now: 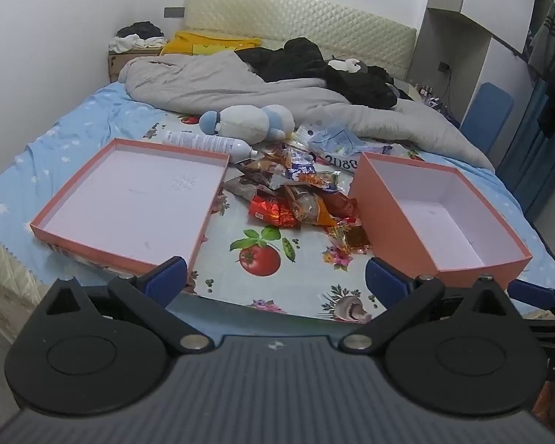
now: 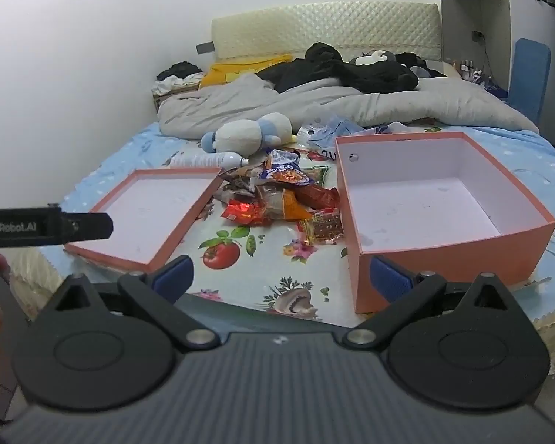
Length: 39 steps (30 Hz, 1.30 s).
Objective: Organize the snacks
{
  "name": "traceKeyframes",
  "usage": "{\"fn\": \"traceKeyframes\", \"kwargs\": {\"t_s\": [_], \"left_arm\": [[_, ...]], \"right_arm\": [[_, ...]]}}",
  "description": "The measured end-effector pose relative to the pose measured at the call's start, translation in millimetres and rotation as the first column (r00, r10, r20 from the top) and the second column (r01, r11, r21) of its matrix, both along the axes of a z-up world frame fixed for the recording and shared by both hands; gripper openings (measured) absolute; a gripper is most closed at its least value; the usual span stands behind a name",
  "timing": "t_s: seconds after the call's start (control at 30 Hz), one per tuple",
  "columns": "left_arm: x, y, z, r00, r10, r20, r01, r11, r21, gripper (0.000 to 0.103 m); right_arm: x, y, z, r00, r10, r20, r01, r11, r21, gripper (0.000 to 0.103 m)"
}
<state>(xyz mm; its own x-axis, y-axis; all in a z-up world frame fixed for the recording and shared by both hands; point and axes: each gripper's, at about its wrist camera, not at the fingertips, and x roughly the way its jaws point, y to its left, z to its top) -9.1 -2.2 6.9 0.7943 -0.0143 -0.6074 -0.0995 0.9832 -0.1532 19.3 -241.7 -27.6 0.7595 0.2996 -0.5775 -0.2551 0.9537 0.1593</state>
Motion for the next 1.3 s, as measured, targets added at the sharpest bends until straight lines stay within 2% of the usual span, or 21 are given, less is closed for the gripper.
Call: {"fn": "traceKeyframes", "kwargs": {"t_s": [1.3], "left_arm": [[-0.9, -7.4, 0.6, 1.0, -0.005, 0.008, 0.004, 1.0, 0.006, 0.103]], "right_arm": [[-4.2, -8.1, 3.6, 1.0, -0.022, 0.017, 0.022, 1.0, 0.016, 0.103]]}}
